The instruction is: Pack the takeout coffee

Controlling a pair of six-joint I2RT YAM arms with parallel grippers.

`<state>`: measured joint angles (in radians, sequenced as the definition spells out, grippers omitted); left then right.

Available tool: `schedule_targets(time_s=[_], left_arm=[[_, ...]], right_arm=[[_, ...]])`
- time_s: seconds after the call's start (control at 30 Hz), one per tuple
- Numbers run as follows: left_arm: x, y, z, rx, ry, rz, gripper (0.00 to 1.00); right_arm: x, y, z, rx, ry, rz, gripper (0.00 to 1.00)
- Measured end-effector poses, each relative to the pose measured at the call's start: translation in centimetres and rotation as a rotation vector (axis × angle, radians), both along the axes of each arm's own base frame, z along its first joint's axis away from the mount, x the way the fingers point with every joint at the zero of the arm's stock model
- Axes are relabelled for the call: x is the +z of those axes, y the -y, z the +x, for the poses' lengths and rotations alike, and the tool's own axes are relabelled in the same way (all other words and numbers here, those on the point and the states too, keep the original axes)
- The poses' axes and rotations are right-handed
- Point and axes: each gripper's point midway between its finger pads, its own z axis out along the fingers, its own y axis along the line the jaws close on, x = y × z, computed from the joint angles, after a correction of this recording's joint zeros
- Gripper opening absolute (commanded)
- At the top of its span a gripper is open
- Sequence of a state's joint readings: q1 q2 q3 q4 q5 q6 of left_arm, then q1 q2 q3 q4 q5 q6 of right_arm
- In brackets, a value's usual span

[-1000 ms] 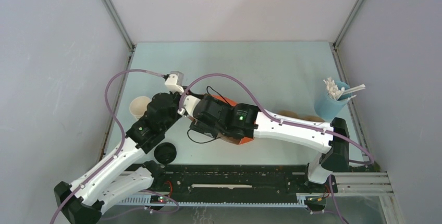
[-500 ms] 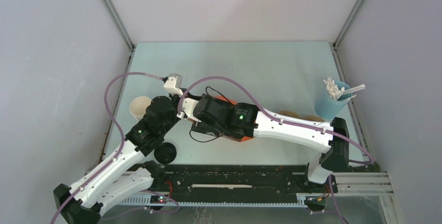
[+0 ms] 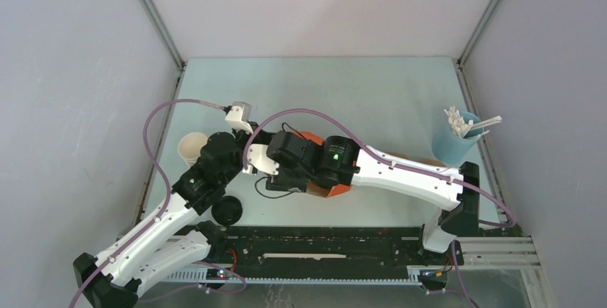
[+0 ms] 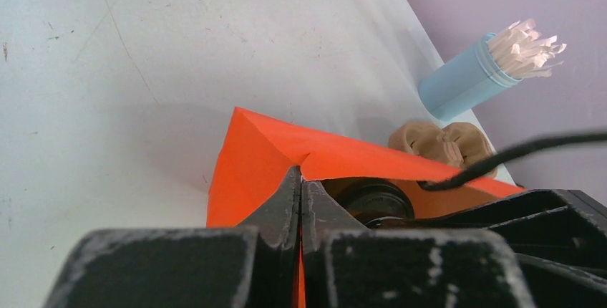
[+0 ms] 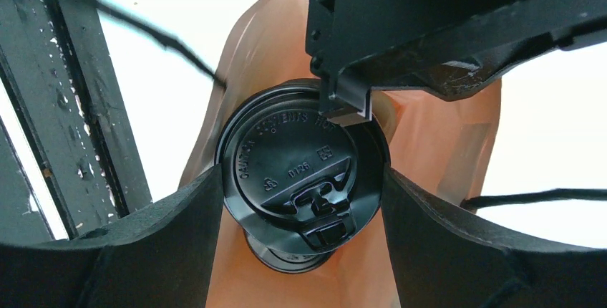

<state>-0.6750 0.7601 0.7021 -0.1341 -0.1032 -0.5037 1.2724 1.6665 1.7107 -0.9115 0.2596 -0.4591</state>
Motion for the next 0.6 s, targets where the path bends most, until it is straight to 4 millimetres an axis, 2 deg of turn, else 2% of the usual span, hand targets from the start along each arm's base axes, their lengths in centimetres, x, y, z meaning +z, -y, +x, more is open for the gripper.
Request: schedule_targets(time_s=[0.27, 0.47, 0.6], left_arm=[[-0.3, -0.1, 0.0, 0.000, -0.005, 0.013, 0.00], [-0.7, -0.7, 0.1, 0.028, -0.019, 0.032, 0.00], [-0.4, -1.3, 0.4, 0.060, -0.031, 0.061, 0.00]], right_arm=[[-0.6, 0.1, 0.2, 0.004, 0.001, -0.029, 0.40], [-3.1, 0.4, 0.8, -0.016, 0.001, -0.048, 0.39], [-3.7, 0.3, 1.2, -0.026, 0.010, -0.026, 0.39]])
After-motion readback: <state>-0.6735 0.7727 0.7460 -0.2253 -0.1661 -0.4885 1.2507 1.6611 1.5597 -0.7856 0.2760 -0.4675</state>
